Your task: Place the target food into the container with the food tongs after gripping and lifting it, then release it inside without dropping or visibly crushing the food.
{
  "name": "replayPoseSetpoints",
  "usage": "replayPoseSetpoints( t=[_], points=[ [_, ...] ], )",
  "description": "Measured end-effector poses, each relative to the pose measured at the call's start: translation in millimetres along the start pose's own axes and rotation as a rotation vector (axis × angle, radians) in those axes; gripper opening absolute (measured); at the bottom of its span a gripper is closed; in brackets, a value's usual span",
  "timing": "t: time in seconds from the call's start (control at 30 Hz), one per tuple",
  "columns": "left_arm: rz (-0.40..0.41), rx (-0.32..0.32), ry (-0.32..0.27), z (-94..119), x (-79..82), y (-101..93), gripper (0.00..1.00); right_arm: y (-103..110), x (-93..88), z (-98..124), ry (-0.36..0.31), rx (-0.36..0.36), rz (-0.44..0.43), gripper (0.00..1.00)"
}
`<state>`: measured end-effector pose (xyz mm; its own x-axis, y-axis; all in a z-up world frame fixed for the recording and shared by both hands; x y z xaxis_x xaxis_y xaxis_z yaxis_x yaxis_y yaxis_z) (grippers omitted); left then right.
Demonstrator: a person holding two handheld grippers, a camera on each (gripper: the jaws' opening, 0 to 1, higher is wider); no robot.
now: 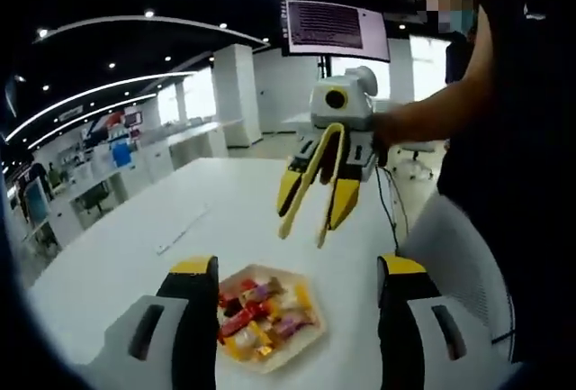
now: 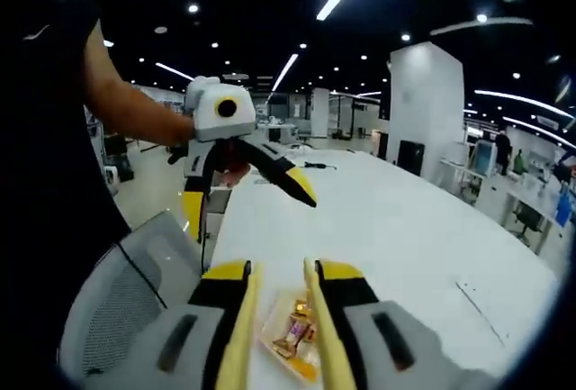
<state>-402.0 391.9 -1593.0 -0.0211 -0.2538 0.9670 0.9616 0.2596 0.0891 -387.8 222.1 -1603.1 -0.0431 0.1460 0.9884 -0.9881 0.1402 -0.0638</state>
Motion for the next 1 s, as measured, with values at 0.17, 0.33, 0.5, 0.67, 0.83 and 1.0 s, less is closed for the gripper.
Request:
replayPoseSetpoints(
  t=[0.17,0.33,0.5,0.67,0.83,1.0],
  points=[
    [-0.019,-0.047,0.020,-14,0.1,-3.4,0.55,4,-1.5,-3,-0.016,0.017,-0.007,0.27],
    [-0.028,-0.077,0.038,-20,-0.9,0.3,0.46,7,-3.0,-7,-0.038,0.033,-0.009,0.28],
    [-0.024,-0.111,0.062,-23,-7.0,1.7,0.44,10,-7.7,-9,-0.061,0.050,-0.028,0.28],
    [-0.011,-0.129,0.071,-26,-12.5,0.9,0.39,14,-12.7,-11,-0.074,0.046,-0.049,0.28],
    [-0.015,-0.154,0.075,-32,-16.1,-5.6,0.37,18,-15.5,-11,-0.087,0.042,-0.067,0.28],
    [-0.020,-0.176,0.077,-36,-16.4,-7.9,0.36,20,-16.7,-9,-0.088,0.027,-0.072,0.28]
  ],
)
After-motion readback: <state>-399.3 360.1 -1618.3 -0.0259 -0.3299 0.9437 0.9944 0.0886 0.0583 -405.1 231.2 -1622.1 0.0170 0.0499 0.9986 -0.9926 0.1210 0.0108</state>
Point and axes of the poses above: the point that each gripper's makers call its tool centre point, and the gripper's own axes: z roughly backward along the fingers, y roughly to its left, x roughly out of its top, the point moved 8 cm from there along z, roughly backward along the fingers, and after that the axes turned 9 degrees about -y, right-handed, at the moved point
